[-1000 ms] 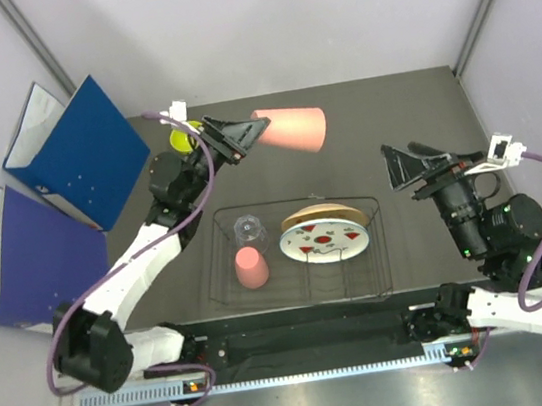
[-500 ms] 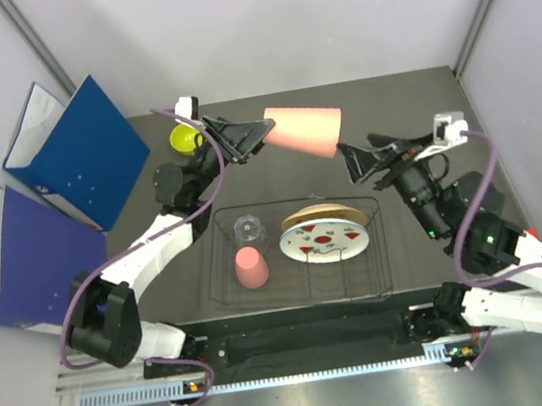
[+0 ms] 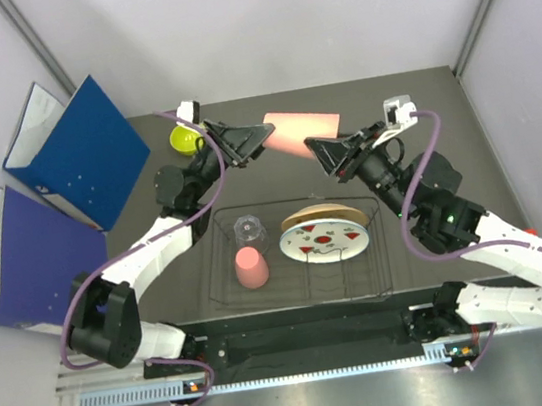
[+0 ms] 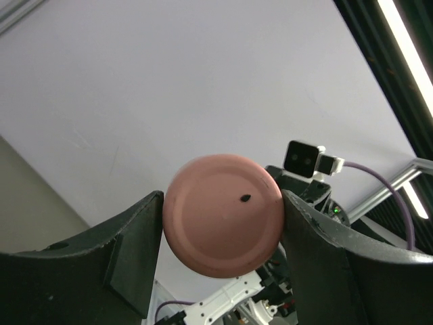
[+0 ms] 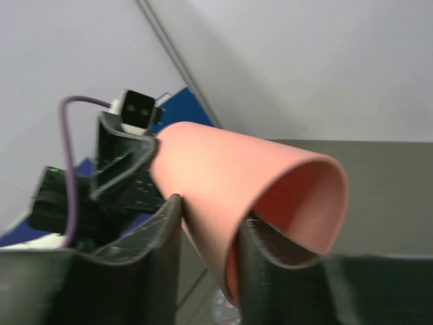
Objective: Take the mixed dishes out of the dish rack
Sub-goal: Place the cup at the center of the board.
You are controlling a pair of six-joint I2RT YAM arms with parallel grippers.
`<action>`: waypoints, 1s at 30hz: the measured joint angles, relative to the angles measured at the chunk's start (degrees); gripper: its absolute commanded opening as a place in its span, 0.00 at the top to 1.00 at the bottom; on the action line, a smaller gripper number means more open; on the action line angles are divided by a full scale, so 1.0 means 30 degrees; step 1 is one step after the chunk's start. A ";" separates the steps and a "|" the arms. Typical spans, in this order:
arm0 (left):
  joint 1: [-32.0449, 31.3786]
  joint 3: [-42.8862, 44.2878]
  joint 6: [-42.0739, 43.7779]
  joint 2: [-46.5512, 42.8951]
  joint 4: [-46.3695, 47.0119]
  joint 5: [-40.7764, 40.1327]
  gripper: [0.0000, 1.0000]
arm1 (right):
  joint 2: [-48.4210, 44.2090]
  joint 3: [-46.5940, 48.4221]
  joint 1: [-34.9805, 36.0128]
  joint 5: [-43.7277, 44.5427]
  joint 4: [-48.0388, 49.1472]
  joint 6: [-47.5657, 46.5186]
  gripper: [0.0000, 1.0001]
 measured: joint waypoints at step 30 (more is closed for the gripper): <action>0.3191 0.2798 0.8808 -0.3665 -2.0327 -0.7002 0.01 | 1.8425 2.5237 -1.3886 0.2710 -1.6400 0.1996 1.00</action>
